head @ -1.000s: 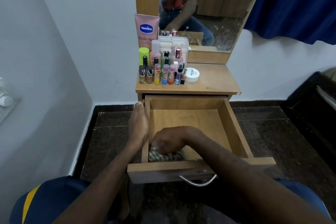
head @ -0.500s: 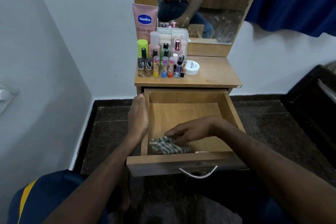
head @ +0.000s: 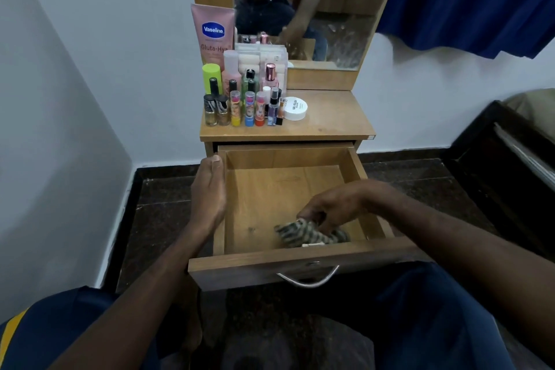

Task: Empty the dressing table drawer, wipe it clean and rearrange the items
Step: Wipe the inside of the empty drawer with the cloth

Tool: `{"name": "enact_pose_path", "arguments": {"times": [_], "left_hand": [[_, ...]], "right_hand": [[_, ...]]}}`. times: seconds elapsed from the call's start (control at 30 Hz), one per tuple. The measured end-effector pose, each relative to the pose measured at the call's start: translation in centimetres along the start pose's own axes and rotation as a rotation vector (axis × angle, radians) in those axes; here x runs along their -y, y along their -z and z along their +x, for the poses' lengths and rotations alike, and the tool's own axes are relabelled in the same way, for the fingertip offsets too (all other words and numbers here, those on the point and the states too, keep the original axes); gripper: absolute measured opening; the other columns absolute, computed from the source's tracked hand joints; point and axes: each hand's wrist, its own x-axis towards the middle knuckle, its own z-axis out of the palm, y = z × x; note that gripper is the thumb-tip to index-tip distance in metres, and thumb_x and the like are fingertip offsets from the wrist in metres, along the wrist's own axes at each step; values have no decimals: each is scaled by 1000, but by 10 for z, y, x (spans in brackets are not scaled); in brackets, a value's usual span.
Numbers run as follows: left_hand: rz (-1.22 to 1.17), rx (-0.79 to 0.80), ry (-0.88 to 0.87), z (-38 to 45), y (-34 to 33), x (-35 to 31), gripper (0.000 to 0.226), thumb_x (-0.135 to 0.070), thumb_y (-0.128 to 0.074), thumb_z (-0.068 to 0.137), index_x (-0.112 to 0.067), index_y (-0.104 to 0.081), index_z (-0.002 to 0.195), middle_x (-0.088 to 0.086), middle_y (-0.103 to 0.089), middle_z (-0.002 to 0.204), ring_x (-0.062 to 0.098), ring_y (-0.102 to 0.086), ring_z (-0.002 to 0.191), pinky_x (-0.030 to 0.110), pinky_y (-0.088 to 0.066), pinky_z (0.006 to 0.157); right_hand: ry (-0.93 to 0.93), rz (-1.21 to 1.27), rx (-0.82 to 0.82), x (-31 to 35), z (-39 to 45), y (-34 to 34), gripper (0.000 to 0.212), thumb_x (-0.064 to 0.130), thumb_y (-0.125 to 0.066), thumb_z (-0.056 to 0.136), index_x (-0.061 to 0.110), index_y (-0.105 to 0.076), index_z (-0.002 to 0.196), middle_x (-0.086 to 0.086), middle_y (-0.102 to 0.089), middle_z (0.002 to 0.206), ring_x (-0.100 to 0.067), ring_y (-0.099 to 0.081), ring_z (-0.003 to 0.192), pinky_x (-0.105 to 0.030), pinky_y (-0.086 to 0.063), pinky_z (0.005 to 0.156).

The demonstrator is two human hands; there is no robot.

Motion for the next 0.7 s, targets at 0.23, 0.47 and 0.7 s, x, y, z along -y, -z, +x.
{"name": "enact_pose_path", "arguments": {"times": [0.23, 0.47, 0.7], "left_hand": [[-41, -4, 24, -2, 0, -4, 43, -48, -30, 113, -20, -62, 121, 7, -69, 116, 22, -65, 109, 36, -47, 86], [-140, -13, 117, 0, 0, -6, 60, -59, -21, 111, -24, -66, 127, 2, -70, 123, 17, -63, 116, 42, -47, 103], [-365, -47, 277, -2, 5, -11, 81, -76, -12, 102, -28, -69, 136, 4, -76, 123, 23, -68, 120, 54, -48, 112]], "right_hand": [[-89, -199, -55, -32, -43, 4, 42, -4, -68, 91, 37, -65, 96, 1, -74, 109, -16, -70, 102, -44, -60, 92], [106, -53, -229, -28, -33, -25, 21, 13, -59, 104, 29, -66, 115, 10, -67, 113, -11, -63, 104, -38, -55, 91], [227, 383, -600, 2, 1, -40, 28, 16, -55, 107, 24, -65, 131, -4, -69, 127, -22, -66, 119, -46, -57, 100]]}}
